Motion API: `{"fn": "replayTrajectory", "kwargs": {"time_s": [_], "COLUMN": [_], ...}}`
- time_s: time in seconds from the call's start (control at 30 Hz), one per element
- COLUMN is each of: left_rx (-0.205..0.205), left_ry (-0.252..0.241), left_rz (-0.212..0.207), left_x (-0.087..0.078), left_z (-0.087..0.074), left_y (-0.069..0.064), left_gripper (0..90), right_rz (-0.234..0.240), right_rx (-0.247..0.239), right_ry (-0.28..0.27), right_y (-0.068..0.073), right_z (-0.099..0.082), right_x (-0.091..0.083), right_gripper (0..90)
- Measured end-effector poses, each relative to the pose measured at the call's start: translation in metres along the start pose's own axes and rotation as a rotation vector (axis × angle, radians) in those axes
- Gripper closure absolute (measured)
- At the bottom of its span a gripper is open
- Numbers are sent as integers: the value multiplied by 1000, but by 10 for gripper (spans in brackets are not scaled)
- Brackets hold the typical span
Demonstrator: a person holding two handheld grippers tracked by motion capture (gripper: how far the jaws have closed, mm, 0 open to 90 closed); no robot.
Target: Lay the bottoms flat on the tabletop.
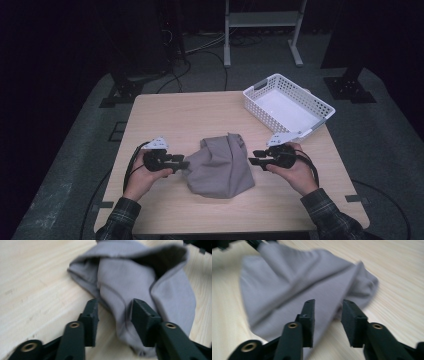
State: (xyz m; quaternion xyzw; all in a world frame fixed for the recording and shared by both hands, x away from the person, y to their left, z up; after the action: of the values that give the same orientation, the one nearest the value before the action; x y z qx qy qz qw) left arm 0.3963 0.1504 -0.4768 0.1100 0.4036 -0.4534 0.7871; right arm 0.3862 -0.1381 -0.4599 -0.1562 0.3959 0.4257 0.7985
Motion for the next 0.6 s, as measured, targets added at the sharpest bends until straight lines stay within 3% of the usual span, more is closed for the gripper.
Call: {"fn": "replayTrajectory", "kwargs": {"time_s": [0.13, 0.27, 0.53, 0.6], "left_rx": [9, 18, 25, 27], "left_ry": [-32, -47, 6, 20], "left_rz": [-8, -17, -47, -64], "left_x": [1, 9, 33, 37], "left_z": [13, 26, 31, 30], "left_y": [-1, -1, -5, -6], "left_gripper": [490, 471, 433, 476], "right_rz": [76, 105, 141, 133], "right_rx": [-27, -59, -125, -134], "right_ry": [-37, -50, -26, -6], "right_y": [17, 32, 56, 58], "right_z": [18, 35, 58, 59], "right_x": [4, 14, 41, 50], "right_gripper": [514, 473, 439, 459]}}
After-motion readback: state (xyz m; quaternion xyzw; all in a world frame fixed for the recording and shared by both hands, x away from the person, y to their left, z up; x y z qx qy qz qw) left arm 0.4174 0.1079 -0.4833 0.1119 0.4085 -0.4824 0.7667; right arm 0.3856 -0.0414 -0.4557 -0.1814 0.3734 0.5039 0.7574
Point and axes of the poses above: each handheld gripper's, and its own axes: x roughly forward along the jaws, z roughly out of its top, y roughly to its left, the point moved 8 cm from there along x, roughly forward along the jaws, and after that the axes turned 13 degrees about y, right-handed, at the moved point
